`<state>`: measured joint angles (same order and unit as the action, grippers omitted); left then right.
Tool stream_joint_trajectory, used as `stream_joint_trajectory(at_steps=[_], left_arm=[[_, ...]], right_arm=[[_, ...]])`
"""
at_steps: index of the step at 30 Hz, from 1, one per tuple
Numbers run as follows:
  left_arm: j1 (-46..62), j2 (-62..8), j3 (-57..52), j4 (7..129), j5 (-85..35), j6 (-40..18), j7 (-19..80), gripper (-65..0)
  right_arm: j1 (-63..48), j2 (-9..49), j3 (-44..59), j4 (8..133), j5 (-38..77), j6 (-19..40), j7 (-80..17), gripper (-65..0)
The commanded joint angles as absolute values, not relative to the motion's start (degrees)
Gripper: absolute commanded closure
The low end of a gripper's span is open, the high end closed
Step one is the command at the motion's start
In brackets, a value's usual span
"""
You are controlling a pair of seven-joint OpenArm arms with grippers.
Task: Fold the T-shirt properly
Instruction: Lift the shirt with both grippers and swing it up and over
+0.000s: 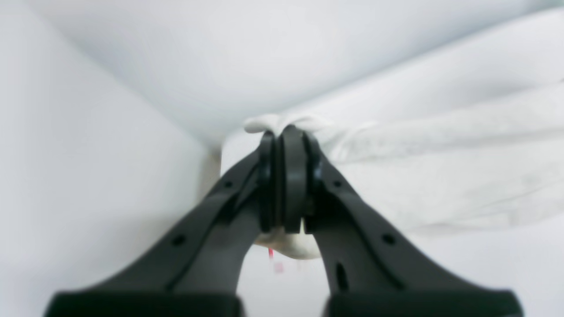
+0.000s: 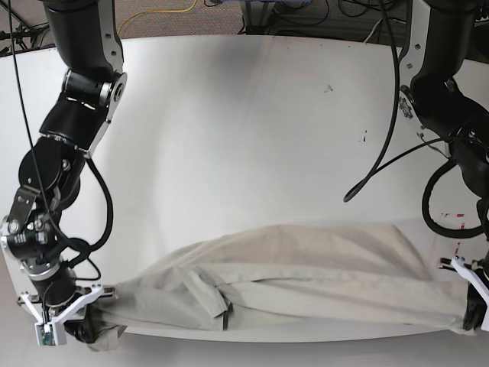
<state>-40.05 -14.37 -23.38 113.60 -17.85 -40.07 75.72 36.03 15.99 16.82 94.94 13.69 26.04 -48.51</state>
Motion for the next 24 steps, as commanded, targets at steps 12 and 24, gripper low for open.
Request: stream_joint_trajectory(at_steps=[12, 24], left_arm=[[-56.57, -16.31, -21.49, 111.16, -18.07, -40.0, 74.33, 0.0], [-60.09, -17.19, -21.49, 107.3, -18.33, -40.0, 74.33, 0.0]], right_arm=[[54.37, 20.26, 13.05, 90.59, 14.55, 27.3, -50.51, 0.0], [57.01, 20.79, 10.86, 91.56, 14.29, 27.21, -51.56, 0.0]])
